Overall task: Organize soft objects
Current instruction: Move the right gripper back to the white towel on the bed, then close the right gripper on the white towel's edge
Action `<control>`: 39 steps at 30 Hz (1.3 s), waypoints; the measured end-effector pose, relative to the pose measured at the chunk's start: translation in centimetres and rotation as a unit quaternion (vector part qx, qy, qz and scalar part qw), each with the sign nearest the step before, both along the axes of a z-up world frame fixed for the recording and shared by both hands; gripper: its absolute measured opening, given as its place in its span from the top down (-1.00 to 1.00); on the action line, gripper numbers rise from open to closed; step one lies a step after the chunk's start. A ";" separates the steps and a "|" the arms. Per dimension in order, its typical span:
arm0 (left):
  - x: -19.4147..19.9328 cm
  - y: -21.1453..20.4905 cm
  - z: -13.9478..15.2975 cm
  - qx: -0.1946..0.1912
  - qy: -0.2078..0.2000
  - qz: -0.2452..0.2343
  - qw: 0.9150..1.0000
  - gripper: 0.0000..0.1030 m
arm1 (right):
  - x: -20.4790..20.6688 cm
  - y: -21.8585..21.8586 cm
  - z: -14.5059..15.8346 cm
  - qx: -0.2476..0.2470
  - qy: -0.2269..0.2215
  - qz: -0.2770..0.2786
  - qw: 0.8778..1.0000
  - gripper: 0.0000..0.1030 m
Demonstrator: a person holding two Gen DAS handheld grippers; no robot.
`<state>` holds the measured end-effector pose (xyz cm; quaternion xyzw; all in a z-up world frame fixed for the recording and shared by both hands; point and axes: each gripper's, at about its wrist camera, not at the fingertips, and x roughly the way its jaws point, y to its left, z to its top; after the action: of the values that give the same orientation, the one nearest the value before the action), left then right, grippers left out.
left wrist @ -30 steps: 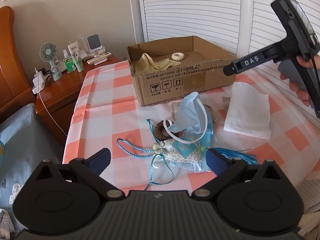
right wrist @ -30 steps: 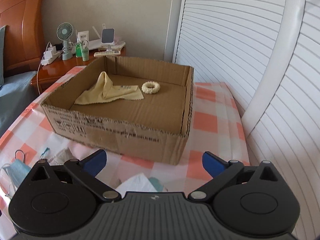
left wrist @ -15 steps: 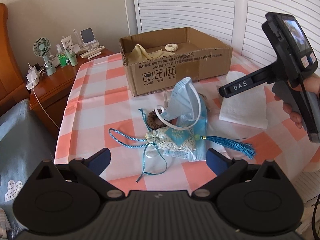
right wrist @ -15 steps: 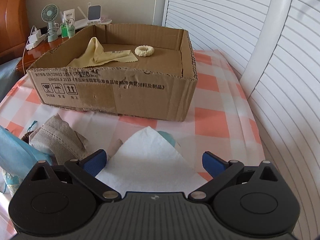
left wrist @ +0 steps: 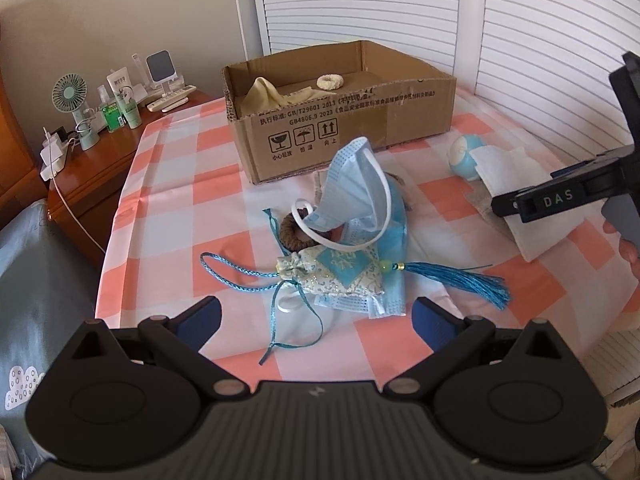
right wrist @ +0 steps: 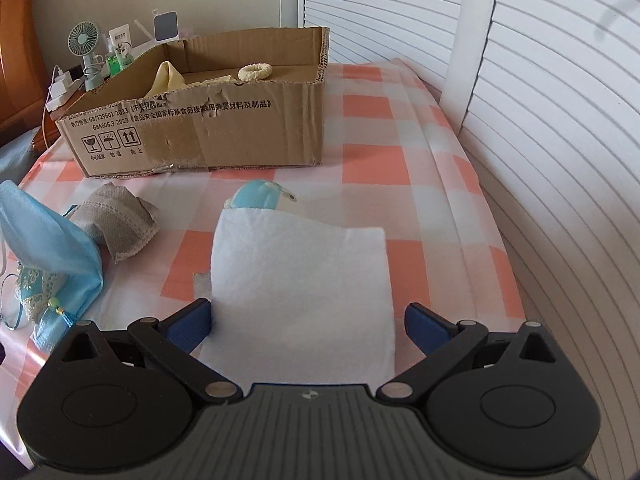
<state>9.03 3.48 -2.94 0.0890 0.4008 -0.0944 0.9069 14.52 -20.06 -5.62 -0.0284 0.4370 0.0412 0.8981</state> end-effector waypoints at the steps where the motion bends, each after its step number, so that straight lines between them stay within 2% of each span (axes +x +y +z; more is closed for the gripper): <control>1: 0.1 -0.1 -0.1 0.000 0.000 -0.002 1.000 -0.96 | -0.3 -0.2 -0.1 0.003 0.001 0.001 1.000 -1.00; 4: 0.6 -0.2 -0.4 -0.002 0.006 -0.004 1.000 -0.96 | -0.9 -0.6 -0.5 0.015 0.008 0.006 1.000 -1.00; 7: 1.0 -0.4 -0.8 -0.001 0.008 -0.006 1.000 -0.96 | -1.5 -0.2 -0.9 -0.002 -0.003 0.025 1.000 -1.00; 10: 1.5 -0.3 -1.1 -0.009 0.011 -0.010 1.000 -0.96 | -2.4 0.3 -1.5 -0.024 -0.029 0.055 0.998 -1.00; 13: 2.1 -0.3 -1.7 -0.016 0.014 -0.010 1.000 -0.96 | -3.0 -0.1 -1.7 -0.015 -0.049 0.057 0.997 -1.00; 19: 3.0 0.3 -2.1 -0.046 -0.008 -0.006 0.999 -0.95 | -3.0 -0.3 -1.8 -0.012 -0.060 0.060 0.996 -1.00; 25: 4.1 0.6 -2.5 -0.058 -0.004 0.013 0.998 -0.78 | -3.4 -0.4 -2.1 -0.010 -0.075 0.061 0.995 -1.00; 27: 4.4 0.6 -2.6 -0.068 0.004 0.018 0.997 -0.67 | -3.5 -0.4 -2.1 -0.010 -0.077 0.061 0.995 -1.00; 35: 5.0 0.0 -3.3 -0.080 0.027 0.031 0.996 -0.67 | -3.4 -0.2 -1.9 -0.014 -0.071 0.063 0.995 -1.00; 39: 5.1 -0.1 -3.4 -0.078 0.029 0.031 0.996 -0.67 | -2.9 -0.4 -1.4 0.005 -0.063 0.069 0.996 -1.00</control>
<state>14.09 3.34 -6.34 0.0033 0.4205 -0.0997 0.9018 11.66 -20.48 -7.00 -0.0569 0.3764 0.1036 0.9189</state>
